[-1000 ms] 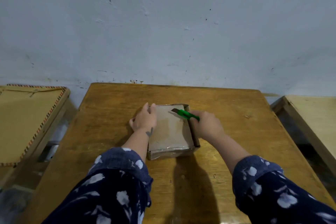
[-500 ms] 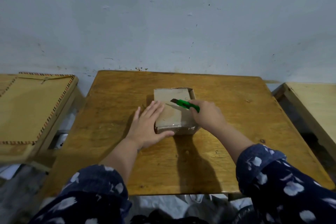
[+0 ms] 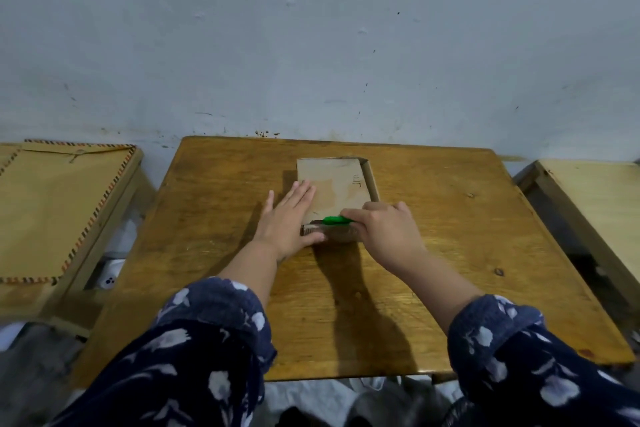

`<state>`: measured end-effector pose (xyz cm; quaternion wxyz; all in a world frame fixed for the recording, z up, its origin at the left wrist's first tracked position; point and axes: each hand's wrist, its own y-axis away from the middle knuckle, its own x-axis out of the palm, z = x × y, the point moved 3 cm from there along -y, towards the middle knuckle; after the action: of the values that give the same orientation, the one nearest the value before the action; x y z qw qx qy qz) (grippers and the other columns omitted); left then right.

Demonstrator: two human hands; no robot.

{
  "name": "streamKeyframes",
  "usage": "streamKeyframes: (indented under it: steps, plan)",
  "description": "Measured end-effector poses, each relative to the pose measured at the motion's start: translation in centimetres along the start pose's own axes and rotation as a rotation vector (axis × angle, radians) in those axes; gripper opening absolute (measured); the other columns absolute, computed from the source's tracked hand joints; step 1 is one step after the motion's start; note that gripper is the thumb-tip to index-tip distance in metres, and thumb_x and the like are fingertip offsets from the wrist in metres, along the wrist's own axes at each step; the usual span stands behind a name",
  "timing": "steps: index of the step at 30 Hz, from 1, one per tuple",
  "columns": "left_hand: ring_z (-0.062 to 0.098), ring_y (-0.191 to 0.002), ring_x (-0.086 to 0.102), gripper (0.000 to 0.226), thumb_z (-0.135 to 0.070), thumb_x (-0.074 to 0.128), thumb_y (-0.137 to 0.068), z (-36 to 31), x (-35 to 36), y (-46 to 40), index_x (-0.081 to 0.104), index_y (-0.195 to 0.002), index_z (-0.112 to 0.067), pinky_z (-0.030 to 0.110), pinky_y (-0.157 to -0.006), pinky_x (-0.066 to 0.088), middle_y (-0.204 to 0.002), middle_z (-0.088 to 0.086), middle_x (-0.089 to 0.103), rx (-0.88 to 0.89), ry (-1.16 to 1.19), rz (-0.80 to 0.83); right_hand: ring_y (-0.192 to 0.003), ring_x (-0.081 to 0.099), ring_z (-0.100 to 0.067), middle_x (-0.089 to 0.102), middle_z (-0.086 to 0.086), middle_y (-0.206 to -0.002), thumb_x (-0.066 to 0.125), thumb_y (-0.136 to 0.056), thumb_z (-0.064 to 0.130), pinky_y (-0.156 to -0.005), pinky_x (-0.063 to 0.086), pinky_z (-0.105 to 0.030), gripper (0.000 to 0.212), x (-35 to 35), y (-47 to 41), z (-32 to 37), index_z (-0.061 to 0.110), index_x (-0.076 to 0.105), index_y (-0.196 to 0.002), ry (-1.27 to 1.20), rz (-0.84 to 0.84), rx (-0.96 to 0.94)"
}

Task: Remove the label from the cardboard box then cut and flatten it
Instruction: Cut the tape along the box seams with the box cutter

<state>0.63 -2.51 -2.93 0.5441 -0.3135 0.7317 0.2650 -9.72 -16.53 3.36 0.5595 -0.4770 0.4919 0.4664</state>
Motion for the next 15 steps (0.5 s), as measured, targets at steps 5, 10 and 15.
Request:
streamKeyframes:
  steps: [5,10,15]
  plan:
    - [0.013,-0.148,-0.007,0.097,-0.054,0.059,-0.085,0.1,0.0,-0.1,-0.003,-0.153,-0.021,0.05,-0.118,-0.006,-0.161,-0.006,-0.009,0.004,-0.003,-0.012,-0.105,0.057,-0.023,0.065,-0.001,-0.112,0.037,-0.1,0.029,-0.081,0.032,-0.039,0.035,0.0,-0.8,0.8,0.035,0.052,-0.132,0.054,-0.01,-0.056]
    - [0.013,-0.148,-0.007,0.098,-0.054,0.06,-0.085,0.0,-0.1,0.0,-0.003,-0.153,-0.021,0.049,-0.117,-0.008,-0.161,-0.006,-0.008,0.006,0.009,-0.012,-0.104,0.056,-0.024,0.065,-0.001,-0.109,0.044,-0.098,0.026,-0.081,0.033,-0.038,0.036,-0.1,-1.1,1.3,0.035,0.05,-0.132,0.14,-0.001,-0.077]
    - [0.013,-0.148,-0.006,0.097,-0.056,0.059,-0.085,-0.1,-0.3,0.2,-0.002,-0.153,-0.021,0.05,-0.119,-0.007,-0.162,-0.005,-0.007,0.007,0.01,-0.017,-0.106,0.053,-0.024,0.062,-0.001,-0.112,0.046,-0.095,0.02,-0.086,0.032,-0.038,0.043,-0.8,-1.0,1.1,0.034,0.046,-0.135,0.204,0.028,-0.085]
